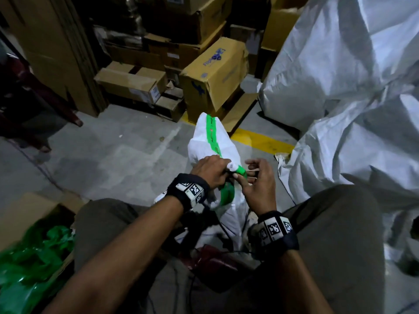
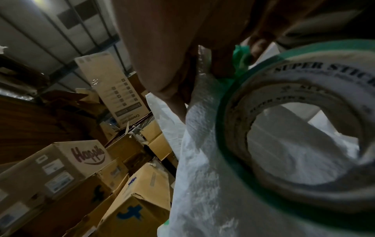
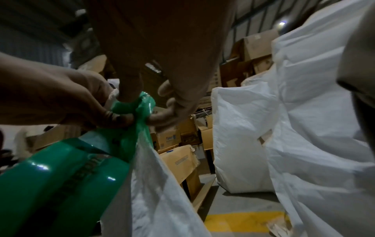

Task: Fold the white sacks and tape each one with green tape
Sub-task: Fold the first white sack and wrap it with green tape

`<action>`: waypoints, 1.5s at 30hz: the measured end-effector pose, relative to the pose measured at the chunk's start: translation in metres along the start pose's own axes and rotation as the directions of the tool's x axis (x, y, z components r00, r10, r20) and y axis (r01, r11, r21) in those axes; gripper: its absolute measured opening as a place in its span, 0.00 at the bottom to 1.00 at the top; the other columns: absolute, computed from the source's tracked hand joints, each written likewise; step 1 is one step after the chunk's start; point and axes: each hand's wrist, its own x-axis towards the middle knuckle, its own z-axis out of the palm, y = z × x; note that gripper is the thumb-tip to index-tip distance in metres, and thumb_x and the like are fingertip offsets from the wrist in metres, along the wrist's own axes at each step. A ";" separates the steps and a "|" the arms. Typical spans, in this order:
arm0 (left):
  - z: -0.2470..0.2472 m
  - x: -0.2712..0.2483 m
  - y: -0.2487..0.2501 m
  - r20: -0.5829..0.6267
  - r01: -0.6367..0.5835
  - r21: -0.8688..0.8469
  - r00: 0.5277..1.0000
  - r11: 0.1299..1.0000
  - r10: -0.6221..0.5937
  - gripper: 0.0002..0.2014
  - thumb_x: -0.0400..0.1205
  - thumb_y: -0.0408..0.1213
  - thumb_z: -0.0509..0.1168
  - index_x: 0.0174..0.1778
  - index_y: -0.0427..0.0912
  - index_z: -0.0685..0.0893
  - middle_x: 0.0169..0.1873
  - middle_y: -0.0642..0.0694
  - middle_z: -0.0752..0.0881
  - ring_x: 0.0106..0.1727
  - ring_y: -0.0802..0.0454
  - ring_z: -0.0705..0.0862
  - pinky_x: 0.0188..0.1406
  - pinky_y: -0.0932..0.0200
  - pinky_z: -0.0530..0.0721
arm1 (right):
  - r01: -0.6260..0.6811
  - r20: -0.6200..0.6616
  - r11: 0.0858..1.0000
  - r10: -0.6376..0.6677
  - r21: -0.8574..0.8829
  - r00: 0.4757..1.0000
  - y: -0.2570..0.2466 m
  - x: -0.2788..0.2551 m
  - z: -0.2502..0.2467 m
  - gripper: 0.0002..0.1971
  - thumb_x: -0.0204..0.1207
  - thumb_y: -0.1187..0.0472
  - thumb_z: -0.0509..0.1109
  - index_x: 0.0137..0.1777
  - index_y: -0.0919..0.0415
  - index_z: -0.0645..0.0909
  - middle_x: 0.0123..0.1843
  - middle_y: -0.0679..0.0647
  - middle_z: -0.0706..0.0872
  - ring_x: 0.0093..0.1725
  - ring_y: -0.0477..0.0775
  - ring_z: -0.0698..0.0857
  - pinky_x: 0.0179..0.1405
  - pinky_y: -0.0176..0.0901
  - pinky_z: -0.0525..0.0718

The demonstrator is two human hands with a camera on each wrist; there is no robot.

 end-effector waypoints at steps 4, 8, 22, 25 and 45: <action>-0.021 0.016 0.011 -0.131 -0.034 -0.058 0.991 0.998 0.027 0.13 0.86 0.42 0.64 0.59 0.37 0.86 0.53 0.28 0.88 0.55 0.30 0.85 0.55 0.41 0.81 | -0.175 -0.083 0.982 0.180 0.067 0.980 0.010 0.001 -0.004 0.20 0.75 0.47 0.79 0.61 0.50 0.75 0.60 0.53 0.76 0.51 0.47 0.84 0.54 0.45 0.88; -0.056 0.030 0.031 -0.428 -0.094 -0.104 0.903 0.990 0.041 0.18 0.80 0.43 0.62 0.50 0.32 0.90 0.37 0.24 0.87 0.38 0.26 0.86 0.41 0.39 0.83 | -0.175 -0.045 0.978 0.181 0.111 0.983 -0.001 -0.008 -0.005 0.17 0.81 0.44 0.71 0.64 0.49 0.76 0.60 0.52 0.77 0.58 0.49 0.82 0.63 0.61 0.82; -0.188 0.047 0.037 -0.574 0.080 -0.122 0.807 0.989 -0.136 0.19 0.86 0.47 0.66 0.46 0.31 0.89 0.46 0.28 0.89 0.48 0.32 0.86 0.41 0.49 0.71 | 0.305 -0.030 0.952 -0.305 -0.002 0.952 -0.109 0.063 -0.020 0.37 0.74 0.42 0.77 0.82 0.43 0.68 0.79 0.56 0.69 0.81 0.56 0.68 0.76 0.58 0.74; -0.202 0.052 0.029 -0.571 0.150 -0.187 0.788 0.971 -0.232 0.20 0.85 0.48 0.66 0.46 0.31 0.90 0.48 0.28 0.89 0.52 0.32 0.86 0.43 0.49 0.71 | 0.377 0.007 0.926 -0.377 -0.020 0.926 -0.114 0.086 -0.027 0.37 0.74 0.48 0.79 0.82 0.47 0.70 0.74 0.54 0.74 0.75 0.58 0.72 0.74 0.58 0.75; -0.247 0.040 -0.016 -0.337 0.125 -0.905 0.374 0.407 -0.864 0.19 0.83 0.32 0.60 0.69 0.38 0.84 0.56 0.42 0.90 0.58 0.42 0.89 0.55 0.56 0.86 | -0.390 0.073 0.854 0.438 -0.344 0.896 -0.055 0.011 0.114 0.72 0.50 0.27 0.83 0.85 0.42 0.38 0.83 0.56 0.54 0.82 0.64 0.58 0.69 0.75 0.72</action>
